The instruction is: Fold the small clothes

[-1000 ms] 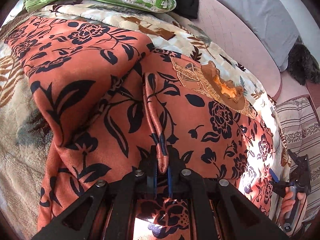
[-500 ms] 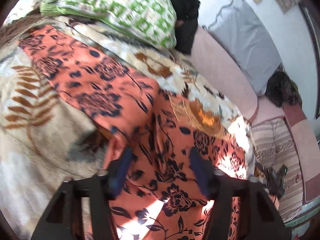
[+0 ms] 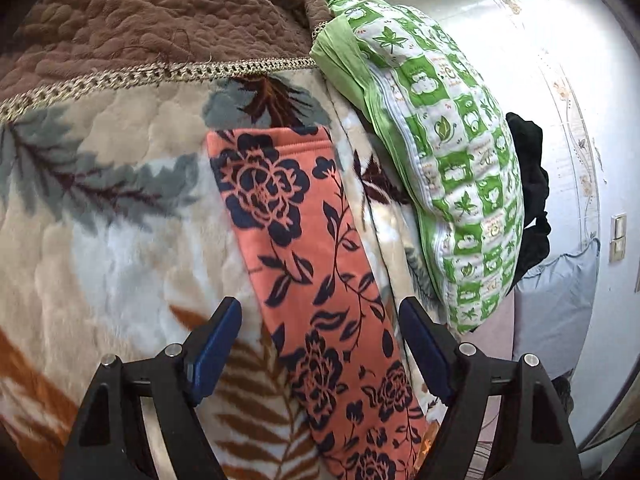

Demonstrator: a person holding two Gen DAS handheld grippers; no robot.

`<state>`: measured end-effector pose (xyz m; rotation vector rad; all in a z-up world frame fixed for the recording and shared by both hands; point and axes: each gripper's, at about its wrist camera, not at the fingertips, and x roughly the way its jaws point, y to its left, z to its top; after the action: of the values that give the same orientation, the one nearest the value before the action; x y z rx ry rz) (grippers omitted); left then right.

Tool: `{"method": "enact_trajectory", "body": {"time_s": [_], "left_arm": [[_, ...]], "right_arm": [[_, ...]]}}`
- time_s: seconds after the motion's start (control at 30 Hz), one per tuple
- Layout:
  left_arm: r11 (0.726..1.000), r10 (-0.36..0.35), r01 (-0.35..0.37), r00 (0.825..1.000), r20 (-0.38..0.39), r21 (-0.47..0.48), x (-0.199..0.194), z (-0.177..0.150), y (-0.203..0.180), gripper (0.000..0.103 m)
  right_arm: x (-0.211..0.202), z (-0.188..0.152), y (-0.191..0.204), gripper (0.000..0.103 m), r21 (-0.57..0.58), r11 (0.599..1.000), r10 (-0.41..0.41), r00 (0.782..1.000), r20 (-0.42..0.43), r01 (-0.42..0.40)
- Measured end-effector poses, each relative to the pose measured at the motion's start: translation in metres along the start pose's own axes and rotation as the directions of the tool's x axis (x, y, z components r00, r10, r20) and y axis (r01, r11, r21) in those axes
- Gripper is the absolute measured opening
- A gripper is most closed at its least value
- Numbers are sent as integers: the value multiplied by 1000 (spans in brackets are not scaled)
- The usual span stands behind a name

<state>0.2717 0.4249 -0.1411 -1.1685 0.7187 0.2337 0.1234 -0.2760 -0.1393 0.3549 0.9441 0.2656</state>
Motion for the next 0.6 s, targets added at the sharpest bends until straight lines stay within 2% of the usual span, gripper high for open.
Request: {"method": "enact_trajectory", "body": {"time_s": [0.1,0.13,0.2,0.23,0.33,0.4,0.47,0.5,0.53,0.6], "left_arm": [[1000,31,-31,999,32,1,12,14,3,80],[999,43,-43,998,43,-1,14,17,4,73],[993,119,-120,990,70,14,17,19,4,42],[982,183,-186,981,64,34,21,20,4,4],[968,233,-238,970,66,76,20,19,-3,4],[940,260,-282,956,132,192,7,6,-38,4],[916,183,-234,967,179,326,-15,-20,-88,4],[896,130,-199,972,194,398,-28,-38,-118,4],[869,70,-158,977,200,470,-42,-60,-147,4],[794,-53,-66,983,176,604,-66,-113,-207,4]], "right_arm": [[2,2,-7,92,45,999,18,1000,2,-18],[2,3,-8,92,58,998,24,1000,11,-25],[2,2,-7,92,58,998,21,1000,18,-22],[3,2,-6,92,50,999,15,1000,17,-15],[4,2,-4,92,36,999,9,1000,18,-10],[3,1,-7,92,39,999,24,999,22,-25],[2,0,-11,92,51,998,42,998,36,-44],[2,-1,-12,92,54,997,49,998,43,-51],[1,-2,-12,92,57,997,55,997,49,-58],[-1,-3,-14,92,65,995,69,996,59,-73]]}}
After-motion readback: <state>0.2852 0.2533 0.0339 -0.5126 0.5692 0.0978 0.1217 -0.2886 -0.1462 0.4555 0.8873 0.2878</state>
